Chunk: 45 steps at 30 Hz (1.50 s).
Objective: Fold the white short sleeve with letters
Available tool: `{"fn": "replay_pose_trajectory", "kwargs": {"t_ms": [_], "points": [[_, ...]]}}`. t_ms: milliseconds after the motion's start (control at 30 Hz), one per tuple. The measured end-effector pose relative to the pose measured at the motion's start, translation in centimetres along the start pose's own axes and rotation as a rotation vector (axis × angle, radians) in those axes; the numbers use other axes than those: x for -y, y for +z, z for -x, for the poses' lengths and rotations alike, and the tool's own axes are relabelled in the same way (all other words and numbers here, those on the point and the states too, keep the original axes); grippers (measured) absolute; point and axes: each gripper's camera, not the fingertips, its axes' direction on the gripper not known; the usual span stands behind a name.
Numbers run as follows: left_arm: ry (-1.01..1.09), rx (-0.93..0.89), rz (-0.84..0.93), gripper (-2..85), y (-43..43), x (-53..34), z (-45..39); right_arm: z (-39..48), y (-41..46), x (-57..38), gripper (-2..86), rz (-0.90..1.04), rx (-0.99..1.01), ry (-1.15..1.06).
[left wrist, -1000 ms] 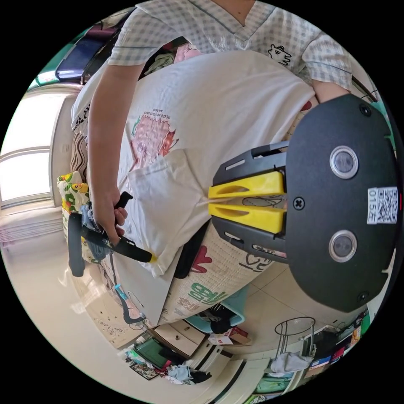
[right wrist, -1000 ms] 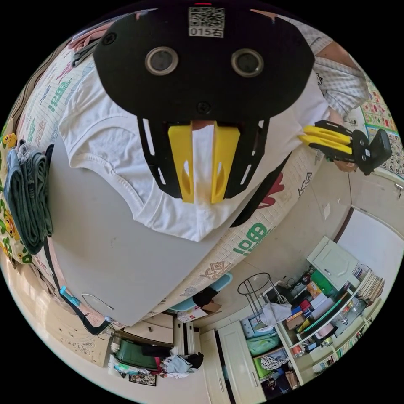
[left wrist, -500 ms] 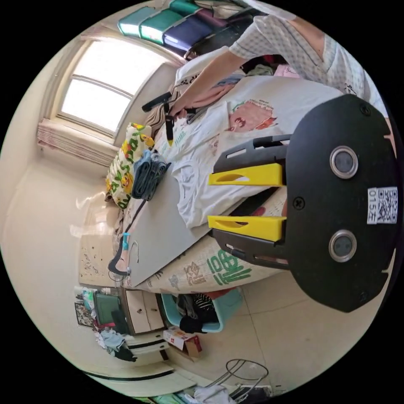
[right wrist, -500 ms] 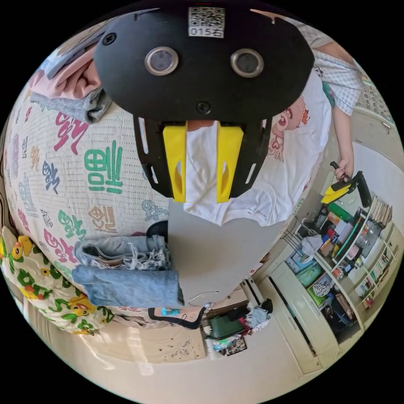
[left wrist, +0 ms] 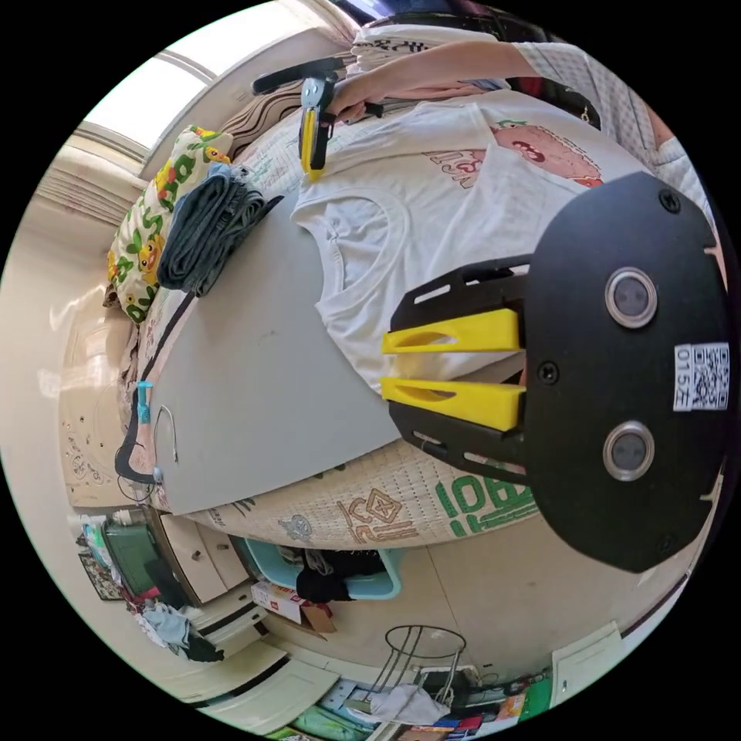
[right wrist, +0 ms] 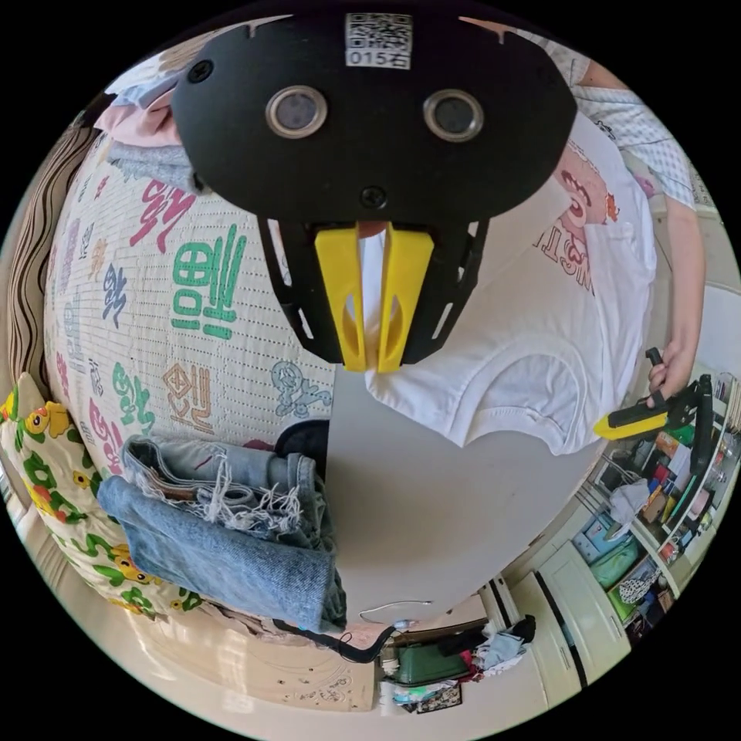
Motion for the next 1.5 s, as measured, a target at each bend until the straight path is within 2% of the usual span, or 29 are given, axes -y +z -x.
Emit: {"fn": "replay_pose_trajectory", "kwargs": {"t_ms": [167,300,400,433,467,500,567,667,767,900,1033,1167,1333,1433,1500], "points": [[0.068,0.034,0.012,-0.2,-0.4,0.3,-0.9,-0.3,-0.9,-1.5,0.0,-0.056,-0.002,0.029],[0.034,0.085,-0.13,-0.5,-4.6,0.0,-0.6,-0.8,-3.6,-2.8,-0.6,-0.152,0.015,0.046],[-0.051,0.194,-0.269,-0.3,-9.1,-1.1,0.6,-0.9,-6.4,-4.0,-0.7,-0.226,0.003,0.056],[-0.062,0.169,-0.293,-0.3,-9.8,-1.5,1.1,-1.0,-7.1,-4.7,-0.7,-0.244,0.025,0.058],[-0.07,0.067,-0.332,-0.1,-10.6,-2.3,2.0,-1.1,-7.5,-5.5,-0.7,-0.259,0.046,0.071],[-0.083,-0.059,-0.323,0.3,-10.5,-2.7,2.8,-1.1,-7.6,-5.9,-0.7,-0.262,0.055,0.075],[-0.095,-0.156,-0.287,1.5,-9.4,-3.0,2.9,-1.0,-7.2,-7.5,-0.7,-0.229,0.038,0.085],[-0.079,-0.149,-0.281,6.1,-7.1,-3.2,1.0,-0.9,-6.0,-9.5,-0.6,-0.185,0.02,0.091],[-0.068,-0.183,-0.196,9.7,-3.4,-1.8,-0.8,-0.8,-5.3,-11.5,-0.6,-0.173,0.027,0.09],[-0.061,-0.141,-0.097,11.0,-0.3,-0.1,-2.3,-0.6,-5.0,-13.3,-0.5,-0.157,-0.001,0.064],[-0.063,-0.124,-0.047,9.0,1.0,0.2,-2.6,-1.1,-4.9,-16.0,-0.5,-0.158,-0.003,0.049],[-0.039,-0.084,-0.054,2.4,0.4,-0.5,-3.6,-2.3,-5.4,-19.3,-0.5,-0.168,0.029,0.065],[-0.026,-0.074,-0.202,0.9,-4.9,-2.9,-4.8,-3.4,-8.8,-25.2,-0.6,-0.24,0.091,0.058],[0.022,-0.12,-0.339,0.6,-12.0,-7.0,-5.3,-3.5,-13.2,-31.3,-0.6,-0.31,0.114,-0.013],[0.101,-0.199,-0.445,0.5,-18.9,-12.6,-6.7,-3.3,-16.4,-36.4,-0.7,-0.353,0.113,-0.06]]}}
